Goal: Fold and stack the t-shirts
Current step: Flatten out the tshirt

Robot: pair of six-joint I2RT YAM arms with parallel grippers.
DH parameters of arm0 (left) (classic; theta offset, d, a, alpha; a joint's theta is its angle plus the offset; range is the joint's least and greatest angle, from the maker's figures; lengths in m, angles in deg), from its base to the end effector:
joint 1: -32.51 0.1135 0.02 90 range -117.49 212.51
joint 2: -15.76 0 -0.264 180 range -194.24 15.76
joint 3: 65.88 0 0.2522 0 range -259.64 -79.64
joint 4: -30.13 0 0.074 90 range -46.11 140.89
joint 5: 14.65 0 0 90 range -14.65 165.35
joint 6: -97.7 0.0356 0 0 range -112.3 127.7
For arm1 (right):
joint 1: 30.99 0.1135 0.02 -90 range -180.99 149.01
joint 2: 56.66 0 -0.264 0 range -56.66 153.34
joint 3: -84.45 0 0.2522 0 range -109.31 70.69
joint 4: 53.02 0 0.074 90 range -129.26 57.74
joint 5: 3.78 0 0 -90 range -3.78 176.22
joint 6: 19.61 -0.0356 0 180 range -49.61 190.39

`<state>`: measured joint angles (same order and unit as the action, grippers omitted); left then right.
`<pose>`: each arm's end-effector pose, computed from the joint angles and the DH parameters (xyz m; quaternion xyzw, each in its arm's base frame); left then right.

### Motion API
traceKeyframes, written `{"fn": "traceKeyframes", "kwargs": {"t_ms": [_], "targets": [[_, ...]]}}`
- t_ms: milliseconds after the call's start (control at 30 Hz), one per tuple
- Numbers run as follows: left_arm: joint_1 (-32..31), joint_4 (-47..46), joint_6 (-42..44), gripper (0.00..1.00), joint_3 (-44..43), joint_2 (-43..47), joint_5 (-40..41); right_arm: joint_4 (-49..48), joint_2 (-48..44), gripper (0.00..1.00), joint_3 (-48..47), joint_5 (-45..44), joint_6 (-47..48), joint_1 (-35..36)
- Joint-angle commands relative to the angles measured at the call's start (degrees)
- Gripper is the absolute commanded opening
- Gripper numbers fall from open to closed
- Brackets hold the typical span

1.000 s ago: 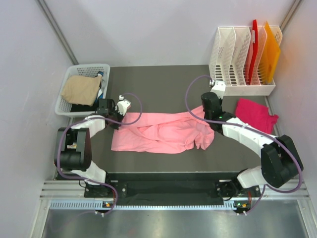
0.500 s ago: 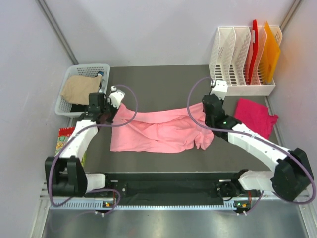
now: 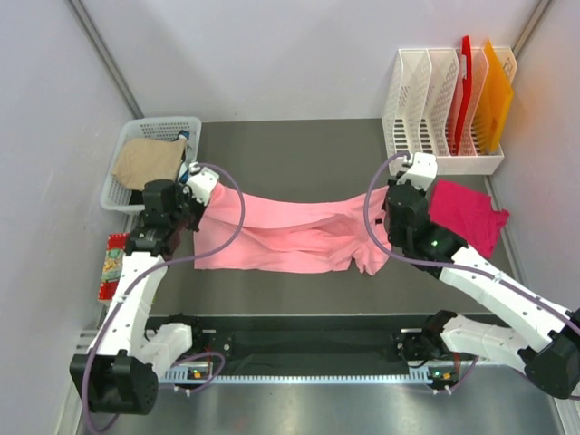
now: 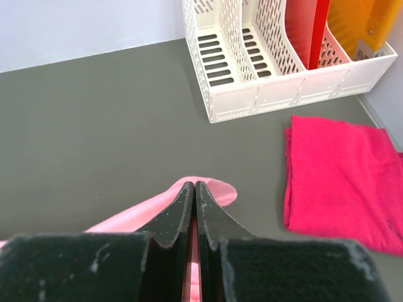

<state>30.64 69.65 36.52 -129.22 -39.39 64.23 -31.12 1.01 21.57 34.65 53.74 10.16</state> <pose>0.2115 -0.0138 0.3094 0.2754 0.8242 0.0315 0.4939 0.1856 0.1251 0.3319 0.1005 0.7610 -0.0457 0.6393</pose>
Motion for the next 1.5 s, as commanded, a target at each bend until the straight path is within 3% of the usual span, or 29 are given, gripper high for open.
{"fn": "traceKeyframes", "kwargs": {"t_ms": [0,167,567,600,667,733,800,1000,1200,1467], "targets": [[0.4,-0.3,-0.3,0.11,4.4,-0.9,-1.5,1.1,-0.9,0.0,-0.5,-2.0,-0.4,1.2],[0.4,-2.2,-0.4,0.22,8.3,-3.7,-3.0,0.6,-0.5,0.0,-0.1,-2.5,-0.3,1.1],[0.4,-1.9,0.2,0.11,9.3,-7.2,-4.5,-0.1,0.5,0.0,0.1,-2.5,0.0,1.1],[0.4,-1.0,0.8,0.18,9.2,-7.3,-4.7,-0.1,0.6,0.0,0.1,-2.6,0.0,1.1],[0.4,0.7,1.5,0.41,9.6,-7.5,-3.9,-0.1,0.9,0.0,0.2,-2.5,0.0,1.1],[0.4,0.3,2.6,0.49,12.0,-6.5,-2.5,-0.1,1.3,0.0,0.2,-2.4,-0.2,1.1],[0.4,-2.1,4.0,0.51,14.0,-6.3,-1.5,-0.2,1.7,0.0,0.2,-2.4,-0.2,1.1],[0.4,-5.5,2.7,0.5,14.2,-11.6,0.5,-0.8,2.4,0.0,0.4,-2.0,-0.3,1.1],[0.4,-7.5,1.6,0.42,12.0,-19.6,0.1,-0.9,2.1,0.0,0.5,-2.0,-0.3,1.1],[0.4,-9.9,1.8,0.38,11.7,-22.1,0.7,-1.2,2.7,0.0,0.7,-1.9,-0.3,1.2]]}}
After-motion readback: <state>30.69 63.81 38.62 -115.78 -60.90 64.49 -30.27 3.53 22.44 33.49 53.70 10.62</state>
